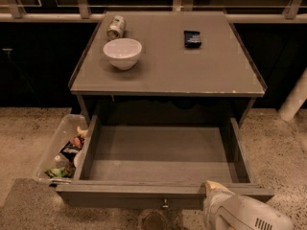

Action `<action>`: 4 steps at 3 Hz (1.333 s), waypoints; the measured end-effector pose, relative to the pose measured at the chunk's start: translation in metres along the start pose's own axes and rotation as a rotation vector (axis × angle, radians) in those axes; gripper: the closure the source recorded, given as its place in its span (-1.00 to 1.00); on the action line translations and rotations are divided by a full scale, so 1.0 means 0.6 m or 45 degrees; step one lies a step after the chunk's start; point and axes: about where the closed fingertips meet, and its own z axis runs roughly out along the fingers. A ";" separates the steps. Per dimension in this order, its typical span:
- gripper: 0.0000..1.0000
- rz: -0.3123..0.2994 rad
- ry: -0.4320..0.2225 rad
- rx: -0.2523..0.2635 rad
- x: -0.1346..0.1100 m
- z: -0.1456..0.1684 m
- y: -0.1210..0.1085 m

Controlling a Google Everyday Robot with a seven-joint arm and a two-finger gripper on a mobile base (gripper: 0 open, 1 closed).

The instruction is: Open top drawer

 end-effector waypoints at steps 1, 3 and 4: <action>0.62 0.000 0.000 0.000 0.000 0.000 0.000; -0.31 0.000 0.000 0.000 0.000 0.000 0.000; -0.78 0.000 0.000 0.000 0.000 0.000 0.000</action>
Offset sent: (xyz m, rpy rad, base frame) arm 0.0000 0.0000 0.0000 0.0000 0.0000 0.0000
